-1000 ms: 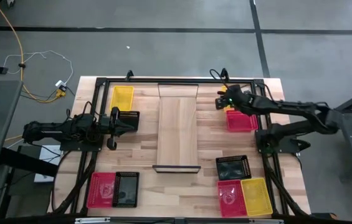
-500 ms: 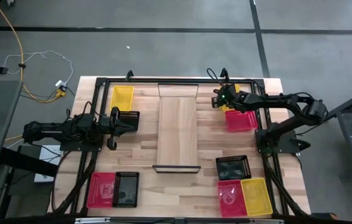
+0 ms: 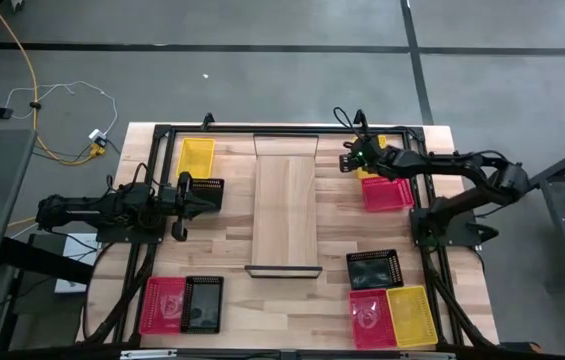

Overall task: Stack baskets on shelf by color
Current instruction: Put the top right yellow bin on the shelf

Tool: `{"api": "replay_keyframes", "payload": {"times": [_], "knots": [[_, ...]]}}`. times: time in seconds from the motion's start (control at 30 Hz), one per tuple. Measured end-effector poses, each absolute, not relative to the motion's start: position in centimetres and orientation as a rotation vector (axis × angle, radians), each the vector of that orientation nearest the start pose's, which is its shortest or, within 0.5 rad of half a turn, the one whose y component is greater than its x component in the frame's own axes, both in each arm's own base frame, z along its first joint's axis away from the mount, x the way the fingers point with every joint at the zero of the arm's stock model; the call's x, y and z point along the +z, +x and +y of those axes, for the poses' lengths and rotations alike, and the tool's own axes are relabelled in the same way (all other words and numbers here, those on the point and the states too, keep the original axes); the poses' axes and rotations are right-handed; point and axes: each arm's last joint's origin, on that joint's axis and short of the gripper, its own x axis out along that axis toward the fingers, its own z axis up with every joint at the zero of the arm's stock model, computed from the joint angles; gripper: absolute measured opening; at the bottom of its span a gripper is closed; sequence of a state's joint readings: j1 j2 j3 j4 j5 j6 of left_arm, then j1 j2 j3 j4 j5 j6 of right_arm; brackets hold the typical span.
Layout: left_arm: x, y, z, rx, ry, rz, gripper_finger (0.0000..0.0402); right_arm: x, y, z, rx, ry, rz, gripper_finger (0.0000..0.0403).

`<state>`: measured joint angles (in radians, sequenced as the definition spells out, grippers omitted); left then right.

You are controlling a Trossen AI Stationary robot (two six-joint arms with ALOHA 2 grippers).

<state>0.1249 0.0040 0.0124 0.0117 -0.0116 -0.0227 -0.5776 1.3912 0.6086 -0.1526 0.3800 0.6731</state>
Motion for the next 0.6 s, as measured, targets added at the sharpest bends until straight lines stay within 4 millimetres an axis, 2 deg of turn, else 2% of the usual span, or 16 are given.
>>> {"api": "replay_keyframes", "payload": {"times": [0.17, 0.27, 0.37, 0.53, 0.6], "knots": [[16.9, 9.6, 1.2, 0.136, -0.022, -0.022, 0.0000, 14.6, 20.4, -14.4, -1.178, 0.665, 0.658, 0.0235], [16.9, 9.6, 1.2, 0.136, -0.022, -0.022, 0.0000, 14.3, 20.4, -14.5, -1.211, 0.626, 0.676, 0.0217], [16.9, 9.6, 1.2, 0.136, -0.022, -0.022, 0.0000, 14.4, 20.3, -14.6, -1.243, 0.594, 0.673, 0.0164], [16.9, 9.6, 1.2, 0.136, -0.022, -0.022, 0.0000, 14.5, 20.4, -14.7, -1.224, 0.542, 0.684, 0.0023], [16.9, 9.6, 1.2, 0.136, -0.022, -0.022, 0.0000, 14.9, 20.5, -14.7, -1.212, 0.526, 0.660, 0.0015]]}}
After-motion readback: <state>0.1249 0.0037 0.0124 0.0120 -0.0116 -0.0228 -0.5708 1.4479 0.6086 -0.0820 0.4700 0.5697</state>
